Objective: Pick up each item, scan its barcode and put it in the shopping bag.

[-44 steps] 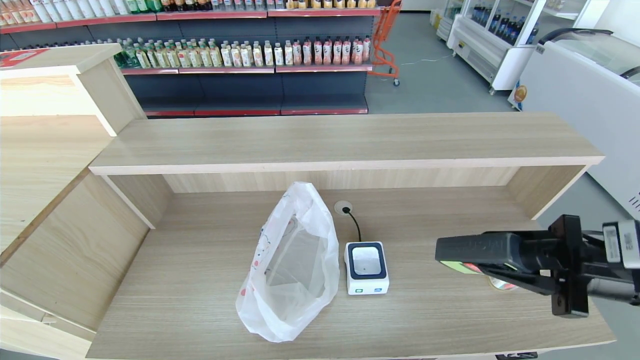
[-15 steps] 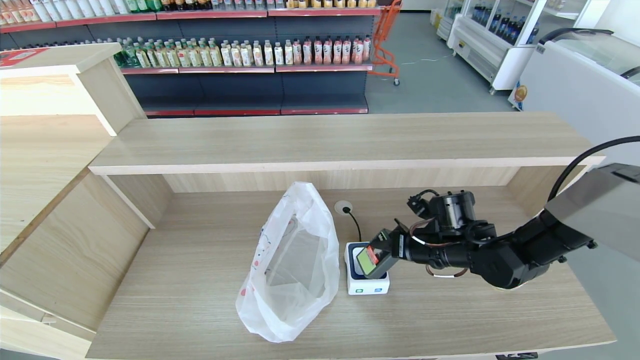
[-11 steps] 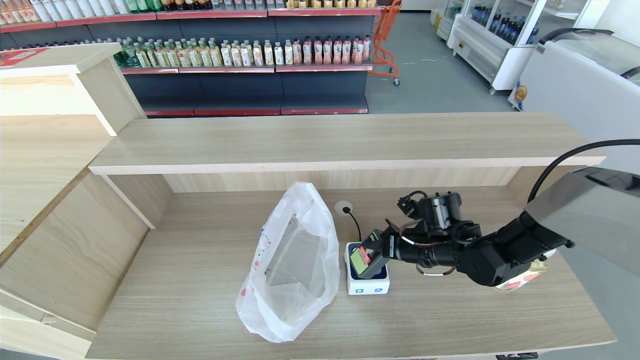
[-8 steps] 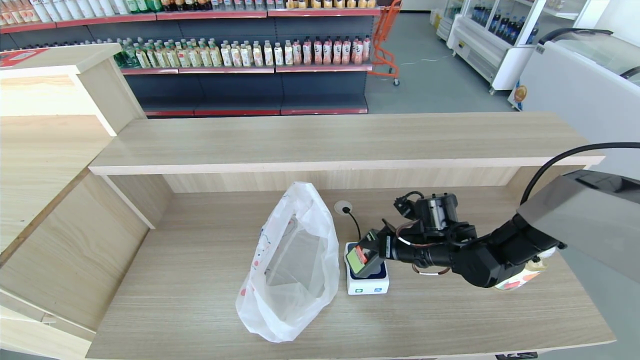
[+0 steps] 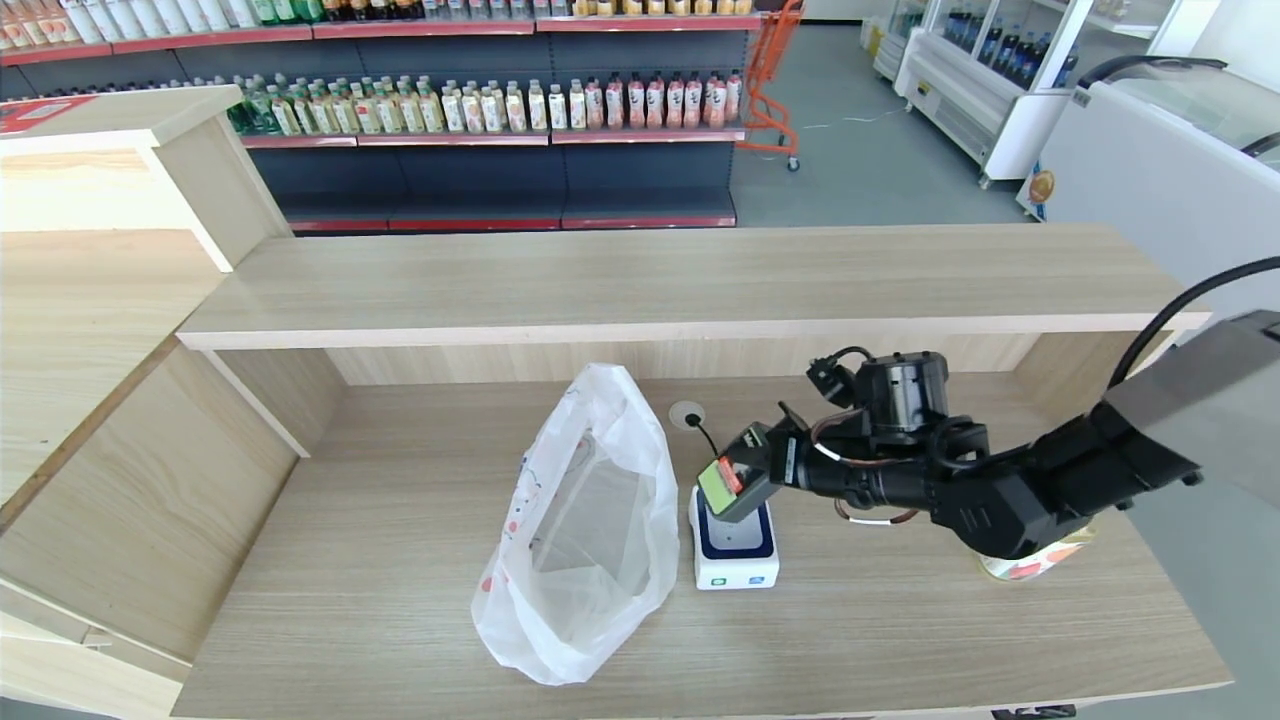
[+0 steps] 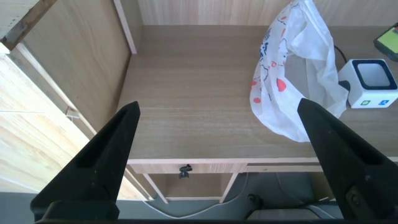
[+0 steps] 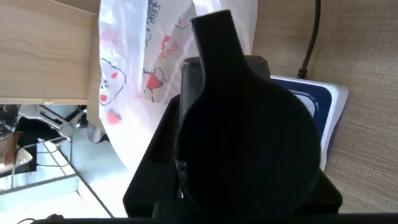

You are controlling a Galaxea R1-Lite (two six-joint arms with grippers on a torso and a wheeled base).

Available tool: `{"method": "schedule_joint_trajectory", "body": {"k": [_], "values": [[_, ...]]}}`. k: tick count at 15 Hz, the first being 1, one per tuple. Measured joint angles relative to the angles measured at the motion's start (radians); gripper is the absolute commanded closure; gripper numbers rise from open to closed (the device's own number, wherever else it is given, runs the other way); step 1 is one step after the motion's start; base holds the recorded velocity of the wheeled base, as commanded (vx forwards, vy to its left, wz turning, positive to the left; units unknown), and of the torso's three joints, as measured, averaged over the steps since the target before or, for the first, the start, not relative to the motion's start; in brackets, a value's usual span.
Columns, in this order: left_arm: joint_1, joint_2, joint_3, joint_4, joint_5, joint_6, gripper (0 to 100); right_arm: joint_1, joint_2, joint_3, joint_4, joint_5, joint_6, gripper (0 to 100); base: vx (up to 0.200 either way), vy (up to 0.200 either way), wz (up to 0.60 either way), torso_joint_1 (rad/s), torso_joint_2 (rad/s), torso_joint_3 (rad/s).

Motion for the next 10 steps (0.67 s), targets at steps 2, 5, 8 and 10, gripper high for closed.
{"method": "schedule_joint_trajectory", "body": {"k": [2,5,8,10], "values": [[0.0,0.0,0.0,0.0,0.0,0.0,0,-0.011,-0.113,0.046,0.0,-0.001,-0.035,100,0.0,0.0,0.0,0.0,0.0,0.0],[0.0,0.0,0.0,0.0,0.0,0.0,0,-0.066,-0.275,0.192,-0.018,-0.002,-0.284,100,0.0,0.0,0.0,0.0,0.0,0.0],[0.0,0.0,0.0,0.0,0.0,0.0,0,-0.106,-0.375,0.313,-0.084,-0.003,-0.33,100,0.0,0.0,0.0,0.0,0.0,0.0],[0.0,0.0,0.0,0.0,0.0,0.001,0,-0.112,-0.42,0.349,-0.084,-0.004,-0.33,100,0.0,0.0,0.0,0.0,0.0,0.0]]}}
